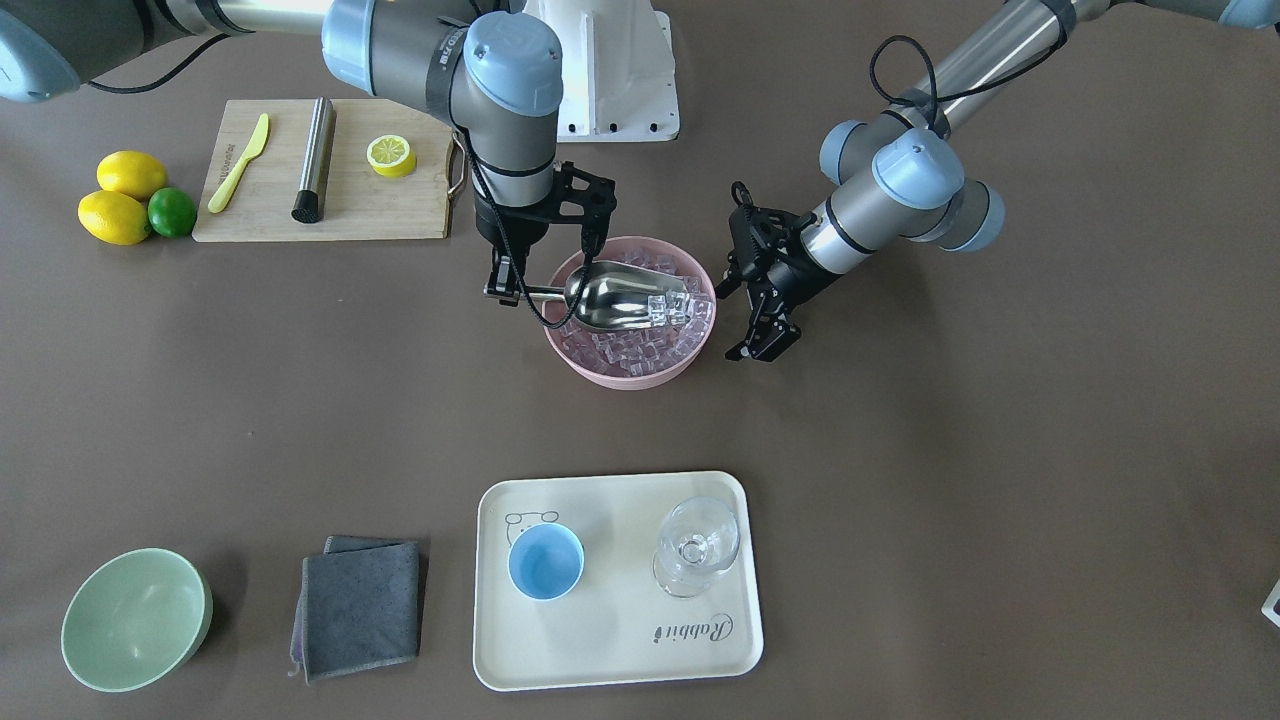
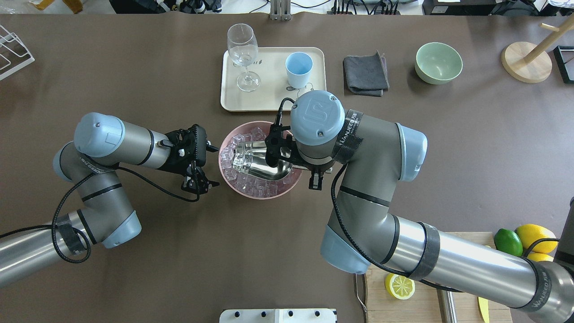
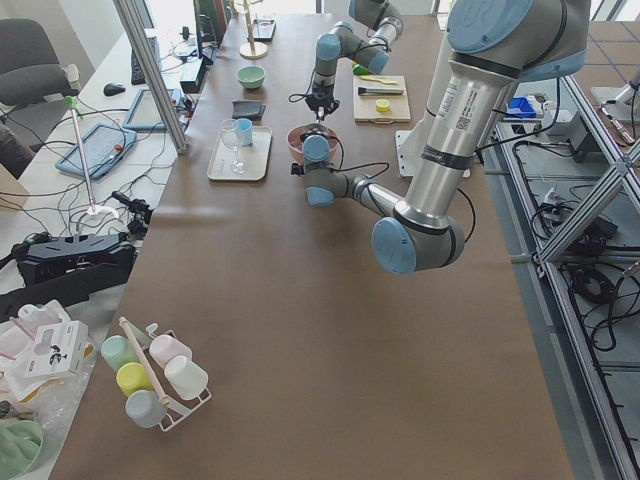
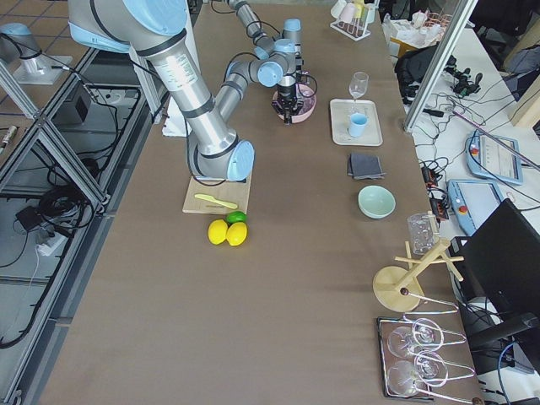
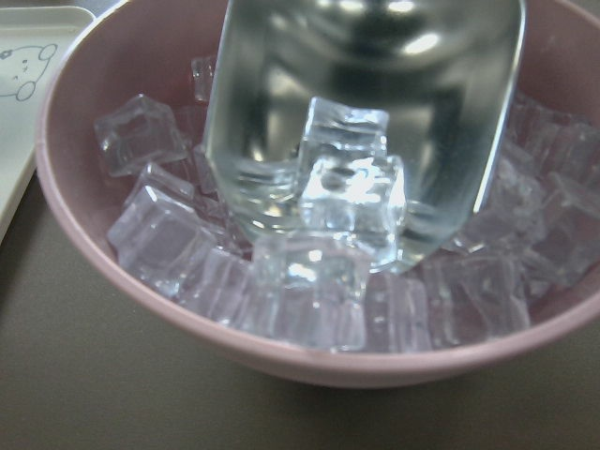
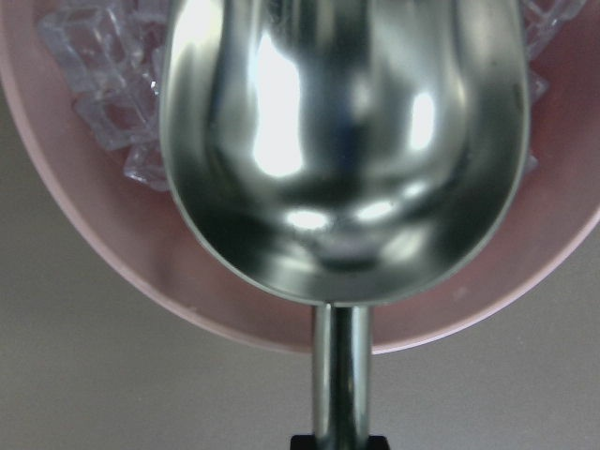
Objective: Put ice in cup with scoop
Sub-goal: 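Lift the ice-filled scoop out of the bowl with the right gripper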
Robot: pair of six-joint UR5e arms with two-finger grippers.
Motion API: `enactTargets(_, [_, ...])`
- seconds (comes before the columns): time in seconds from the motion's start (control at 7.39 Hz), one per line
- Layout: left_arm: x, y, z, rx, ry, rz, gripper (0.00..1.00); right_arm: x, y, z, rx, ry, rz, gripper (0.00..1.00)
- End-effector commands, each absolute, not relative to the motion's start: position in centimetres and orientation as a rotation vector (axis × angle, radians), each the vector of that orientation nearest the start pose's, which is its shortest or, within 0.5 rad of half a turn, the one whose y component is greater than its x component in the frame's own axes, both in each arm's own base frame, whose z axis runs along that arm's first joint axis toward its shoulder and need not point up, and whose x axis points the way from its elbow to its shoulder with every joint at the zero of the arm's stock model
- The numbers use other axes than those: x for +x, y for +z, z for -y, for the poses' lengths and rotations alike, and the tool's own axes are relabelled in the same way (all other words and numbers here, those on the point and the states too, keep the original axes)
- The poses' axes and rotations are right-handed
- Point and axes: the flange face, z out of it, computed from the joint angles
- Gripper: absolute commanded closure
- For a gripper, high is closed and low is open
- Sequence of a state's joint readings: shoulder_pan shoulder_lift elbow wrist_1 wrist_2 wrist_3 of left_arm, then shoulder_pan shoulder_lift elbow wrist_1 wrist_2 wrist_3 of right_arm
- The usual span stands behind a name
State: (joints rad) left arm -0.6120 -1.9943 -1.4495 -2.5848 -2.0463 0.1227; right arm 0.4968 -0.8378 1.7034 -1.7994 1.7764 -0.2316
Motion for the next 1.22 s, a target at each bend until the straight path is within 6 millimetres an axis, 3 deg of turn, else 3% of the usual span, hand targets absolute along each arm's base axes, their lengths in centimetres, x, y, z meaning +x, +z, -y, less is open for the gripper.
enactTargets(0.0, [49.0,35.9,45.1,1.094,1.211,-0.961,0.02,-54.0,19.7,41.7,0.543,-1.311,0.538,1.0])
enactTargets(0.14, [49.0,35.9,45.1,1.094,1.211,-0.961,0.02,-53.5,19.4,41.6,0.543,-1.311,0.558,1.0])
enactTargets(0.54, [49.0,35.9,45.1,1.094,1.211,-0.961,0.02,-49.6,19.5,43.8,0.534,-1.269,0.605,1.0])
enactTargets(0.81, [49.0,35.9,45.1,1.094,1.211,-0.961,0.02,-45.2,19.6,46.0,0.497,-1.209,0.617,1.0])
enactTargets(1.08, [48.9,36.0,45.1,1.093,1.212,-0.96,0.02,-40.4,21.7,49.6,0.434,-1.114,0.609,1.0])
